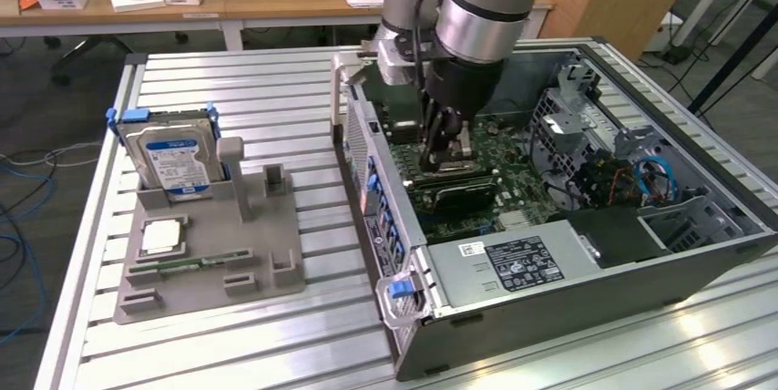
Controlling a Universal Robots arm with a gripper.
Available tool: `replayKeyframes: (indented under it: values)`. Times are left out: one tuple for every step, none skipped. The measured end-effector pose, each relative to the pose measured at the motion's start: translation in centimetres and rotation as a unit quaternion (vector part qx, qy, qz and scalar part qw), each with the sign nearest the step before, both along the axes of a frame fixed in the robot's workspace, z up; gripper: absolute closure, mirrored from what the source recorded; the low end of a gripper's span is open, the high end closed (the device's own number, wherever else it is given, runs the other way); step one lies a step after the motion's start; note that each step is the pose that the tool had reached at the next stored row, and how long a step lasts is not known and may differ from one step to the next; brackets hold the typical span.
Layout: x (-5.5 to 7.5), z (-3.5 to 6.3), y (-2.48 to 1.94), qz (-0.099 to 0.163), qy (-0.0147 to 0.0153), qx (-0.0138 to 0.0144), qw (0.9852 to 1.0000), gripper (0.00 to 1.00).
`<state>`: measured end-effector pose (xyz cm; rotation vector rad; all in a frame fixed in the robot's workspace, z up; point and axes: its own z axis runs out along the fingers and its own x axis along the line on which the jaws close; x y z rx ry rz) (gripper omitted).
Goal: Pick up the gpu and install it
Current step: 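Press down on the gpu until it lock into place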
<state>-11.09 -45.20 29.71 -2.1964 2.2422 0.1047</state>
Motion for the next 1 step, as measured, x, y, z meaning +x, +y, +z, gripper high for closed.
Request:
replayKeyframes:
  values:
    - [-0.01, 0.00, 0.00, 0.000, 0.0001, 0.0001, 1.0000, 0.89]
